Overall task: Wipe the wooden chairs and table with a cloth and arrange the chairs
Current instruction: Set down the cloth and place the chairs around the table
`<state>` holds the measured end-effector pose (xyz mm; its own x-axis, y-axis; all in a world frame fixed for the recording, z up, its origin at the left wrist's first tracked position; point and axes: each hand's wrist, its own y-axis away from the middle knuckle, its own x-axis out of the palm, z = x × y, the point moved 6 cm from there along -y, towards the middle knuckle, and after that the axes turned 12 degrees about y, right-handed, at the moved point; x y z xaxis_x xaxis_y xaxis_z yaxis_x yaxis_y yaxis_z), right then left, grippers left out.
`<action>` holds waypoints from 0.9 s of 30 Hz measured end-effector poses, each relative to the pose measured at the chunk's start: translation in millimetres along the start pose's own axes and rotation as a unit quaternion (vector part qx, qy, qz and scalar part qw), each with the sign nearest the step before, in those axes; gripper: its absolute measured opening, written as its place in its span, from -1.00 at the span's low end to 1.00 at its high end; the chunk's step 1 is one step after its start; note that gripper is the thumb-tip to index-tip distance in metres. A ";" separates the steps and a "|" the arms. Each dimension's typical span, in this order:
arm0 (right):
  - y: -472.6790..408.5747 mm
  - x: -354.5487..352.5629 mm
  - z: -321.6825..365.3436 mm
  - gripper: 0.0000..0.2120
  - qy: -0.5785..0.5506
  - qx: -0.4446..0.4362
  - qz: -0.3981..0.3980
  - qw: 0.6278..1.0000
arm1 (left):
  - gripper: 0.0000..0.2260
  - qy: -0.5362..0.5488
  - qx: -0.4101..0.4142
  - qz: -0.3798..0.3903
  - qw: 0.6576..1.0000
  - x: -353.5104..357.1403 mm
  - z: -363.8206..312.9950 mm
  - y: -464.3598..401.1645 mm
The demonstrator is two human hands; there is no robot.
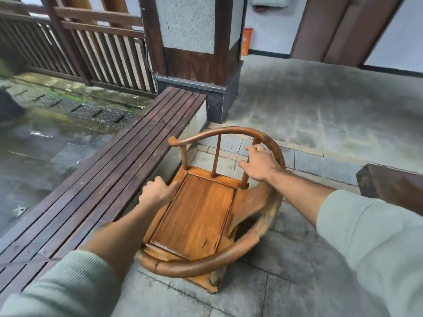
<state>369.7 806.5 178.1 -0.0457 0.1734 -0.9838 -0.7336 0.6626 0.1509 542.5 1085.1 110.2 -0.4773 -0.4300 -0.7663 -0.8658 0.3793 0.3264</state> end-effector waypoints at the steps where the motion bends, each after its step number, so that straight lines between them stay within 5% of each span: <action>1: -22.4 3.8 -0.8 -0.38 0.006 -0.019 0.010 1.000 | -0.29 -0.005 -0.014 -0.007 1.000 5.0 -2.9 -10.9; 9: -179.9 30.0 -24.2 -0.42 0.058 -0.154 0.065 0.984 | -0.46 0.018 -0.186 -0.099 0.977 33.4 -7.7 -35.2; 20: -297.6 62.3 14.6 -0.43 0.183 -0.324 0.109 0.922 | -0.53 0.012 -0.429 -0.182 0.885 116.4 25.2 41.2; 27: -335.5 98.4 62.2 -0.45 0.269 -0.384 0.113 0.876 | -0.61 -0.012 -0.479 -0.209 0.853 149.5 39.8 62.2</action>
<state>653.5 646.6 36.7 -0.4103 -0.2675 -0.8718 -0.8951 -0.0649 0.4411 423.2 1077.0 -6.1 -0.1041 -0.3423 -0.9338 -0.6904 -0.6510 0.3156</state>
